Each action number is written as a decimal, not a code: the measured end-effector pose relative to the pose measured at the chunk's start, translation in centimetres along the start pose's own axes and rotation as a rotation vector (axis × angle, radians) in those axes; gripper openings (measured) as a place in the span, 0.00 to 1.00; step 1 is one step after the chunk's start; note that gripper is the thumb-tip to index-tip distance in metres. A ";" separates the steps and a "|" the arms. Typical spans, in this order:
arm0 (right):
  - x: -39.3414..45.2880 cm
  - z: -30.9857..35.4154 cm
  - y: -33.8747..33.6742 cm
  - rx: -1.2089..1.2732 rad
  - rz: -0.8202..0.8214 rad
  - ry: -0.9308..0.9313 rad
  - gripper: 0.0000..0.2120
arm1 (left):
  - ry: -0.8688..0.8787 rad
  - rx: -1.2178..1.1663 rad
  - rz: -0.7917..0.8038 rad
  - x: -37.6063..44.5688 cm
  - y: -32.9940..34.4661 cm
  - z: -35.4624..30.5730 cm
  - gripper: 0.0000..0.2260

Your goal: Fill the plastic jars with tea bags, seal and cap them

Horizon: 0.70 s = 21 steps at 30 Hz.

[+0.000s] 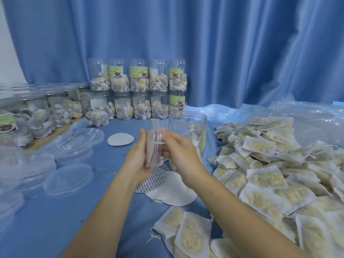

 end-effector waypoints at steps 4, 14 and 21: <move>-0.3 1.2 0.7 0.061 0.112 0.023 0.16 | 0.110 0.058 -0.162 0.3 -0.8 -1.2 0.21; 0.1 6.3 -2.6 -0.396 -0.047 -0.235 0.34 | 0.205 -0.008 0.069 -2.1 2.2 -6.1 0.15; -0.7 8.6 -4.3 -1.062 0.070 -0.349 0.47 | 0.370 0.413 -0.059 -3.7 6.5 -6.4 0.05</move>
Point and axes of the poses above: each hand's wrist, its own x-axis towards the middle knuckle, its own y-axis out of the palm, z = x × y, the point moved 4 cm from there along x, towards the middle knuckle, and after that the axes turned 5 degrees about x, right-handed, at the moved point
